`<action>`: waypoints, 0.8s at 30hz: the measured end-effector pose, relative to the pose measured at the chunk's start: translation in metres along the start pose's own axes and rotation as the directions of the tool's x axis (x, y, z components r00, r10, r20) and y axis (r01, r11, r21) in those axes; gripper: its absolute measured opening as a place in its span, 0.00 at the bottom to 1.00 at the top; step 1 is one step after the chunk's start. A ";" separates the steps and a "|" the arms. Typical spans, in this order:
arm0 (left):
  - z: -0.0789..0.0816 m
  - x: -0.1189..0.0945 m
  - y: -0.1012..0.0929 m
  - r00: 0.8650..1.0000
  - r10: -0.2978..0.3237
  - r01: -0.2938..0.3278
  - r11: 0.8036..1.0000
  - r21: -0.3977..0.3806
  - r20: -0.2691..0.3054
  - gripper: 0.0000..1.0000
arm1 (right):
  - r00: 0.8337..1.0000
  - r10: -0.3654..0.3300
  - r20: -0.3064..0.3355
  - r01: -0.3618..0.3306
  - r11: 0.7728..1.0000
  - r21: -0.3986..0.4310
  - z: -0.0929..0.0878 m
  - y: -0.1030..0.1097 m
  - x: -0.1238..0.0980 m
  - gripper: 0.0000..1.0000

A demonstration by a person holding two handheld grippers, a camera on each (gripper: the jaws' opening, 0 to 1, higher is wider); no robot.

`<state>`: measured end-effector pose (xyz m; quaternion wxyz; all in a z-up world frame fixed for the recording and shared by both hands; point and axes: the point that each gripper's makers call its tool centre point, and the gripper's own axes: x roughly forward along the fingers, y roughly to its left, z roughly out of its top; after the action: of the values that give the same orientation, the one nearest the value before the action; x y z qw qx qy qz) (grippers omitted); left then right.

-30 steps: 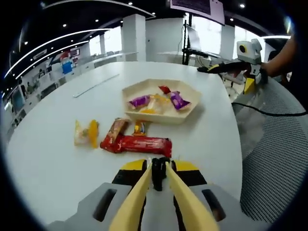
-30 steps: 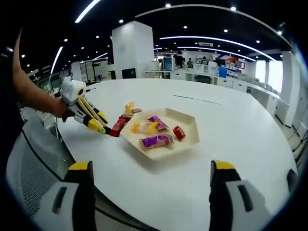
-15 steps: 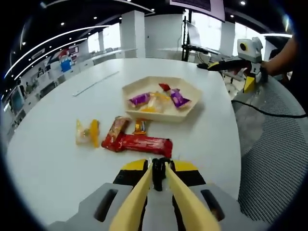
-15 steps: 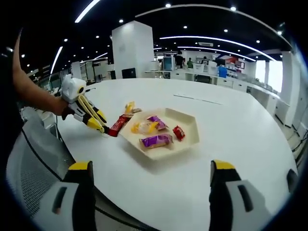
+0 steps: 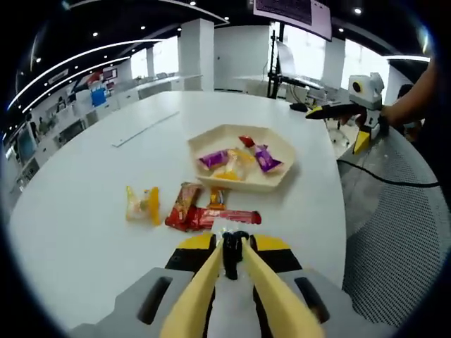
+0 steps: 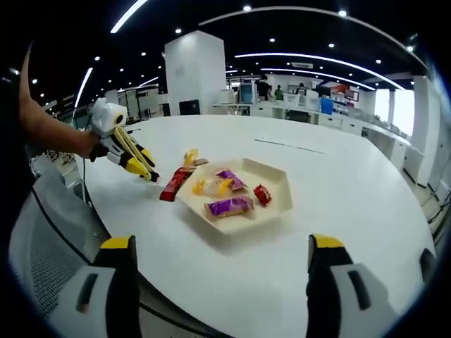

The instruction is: Place the target food into the container with the food tongs after gripping and lifting it, then release it inside without dropping or visibly crushing the food.

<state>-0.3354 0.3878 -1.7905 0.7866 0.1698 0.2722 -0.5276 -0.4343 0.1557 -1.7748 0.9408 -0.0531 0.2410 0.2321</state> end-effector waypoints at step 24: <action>0.031 -0.016 0.017 1.000 -0.024 0.024 0.999 -0.025 -0.001 0.16 | 1.000 -0.006 0.011 0.006 1.000 -0.008 0.002 0.000 0.000 0.99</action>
<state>-0.3169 0.3883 -1.7563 0.7821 0.1568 0.2814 -0.5334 -0.4337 0.1560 -1.7729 0.9426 -0.0564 0.2348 0.2308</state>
